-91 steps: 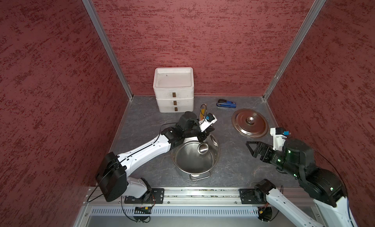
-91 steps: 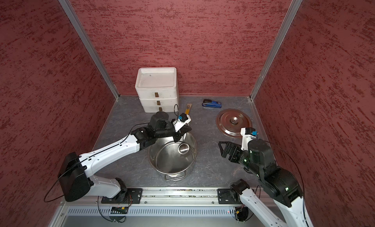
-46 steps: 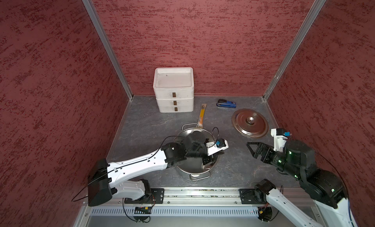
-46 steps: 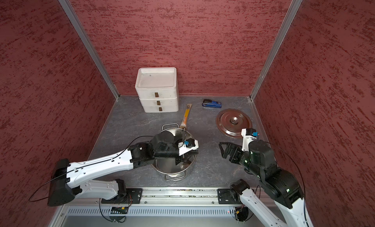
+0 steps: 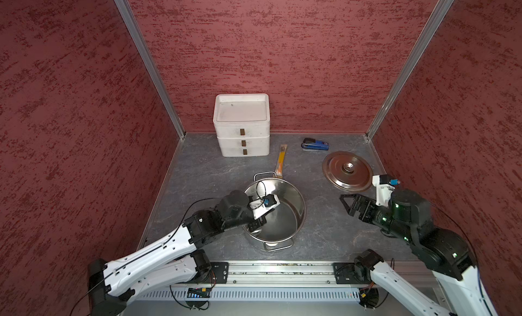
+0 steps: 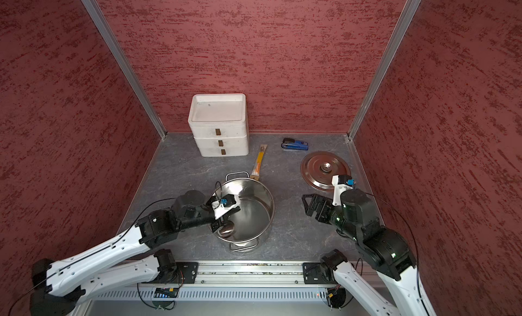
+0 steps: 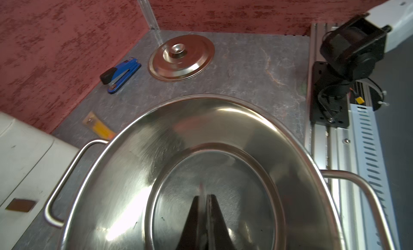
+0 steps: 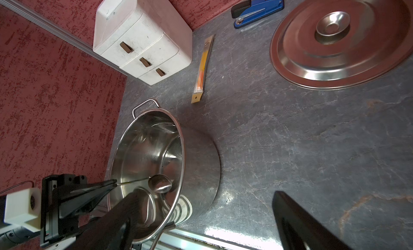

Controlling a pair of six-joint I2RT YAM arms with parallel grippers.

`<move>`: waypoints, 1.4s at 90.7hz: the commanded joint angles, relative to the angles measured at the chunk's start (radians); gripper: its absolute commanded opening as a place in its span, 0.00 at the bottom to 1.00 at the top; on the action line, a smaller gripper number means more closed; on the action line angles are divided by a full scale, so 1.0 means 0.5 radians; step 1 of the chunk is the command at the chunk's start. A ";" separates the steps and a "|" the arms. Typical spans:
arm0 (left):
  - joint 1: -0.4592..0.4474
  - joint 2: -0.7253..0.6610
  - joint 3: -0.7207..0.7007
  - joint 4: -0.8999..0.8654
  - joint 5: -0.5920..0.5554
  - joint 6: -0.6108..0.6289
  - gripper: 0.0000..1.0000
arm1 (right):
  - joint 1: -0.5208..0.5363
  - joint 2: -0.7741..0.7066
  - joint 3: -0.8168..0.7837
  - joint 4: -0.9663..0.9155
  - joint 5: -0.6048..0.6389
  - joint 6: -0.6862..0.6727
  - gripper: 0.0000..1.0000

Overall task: Stir the soup with a spoon
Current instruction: Stir the soup in the pan with a stick.

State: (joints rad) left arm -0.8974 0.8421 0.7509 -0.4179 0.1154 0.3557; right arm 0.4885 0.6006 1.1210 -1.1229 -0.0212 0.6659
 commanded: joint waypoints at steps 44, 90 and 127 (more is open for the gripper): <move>0.318 0.935 0.528 0.519 0.696 0.228 0.00 | 0.011 0.059 0.134 0.037 -0.007 -0.038 0.97; -0.186 0.933 0.582 0.556 0.497 0.518 0.00 | 0.011 0.056 0.121 0.129 -0.172 0.246 0.97; -0.771 0.471 0.286 0.624 -0.508 1.949 0.00 | 0.010 0.543 0.132 0.663 -1.220 0.525 0.93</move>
State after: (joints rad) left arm -1.2350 1.1206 0.9363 -0.1509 0.0559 0.9821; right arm 0.4885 0.7811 1.1706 -0.9360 -0.3382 0.8814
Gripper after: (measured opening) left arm 0.063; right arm 0.941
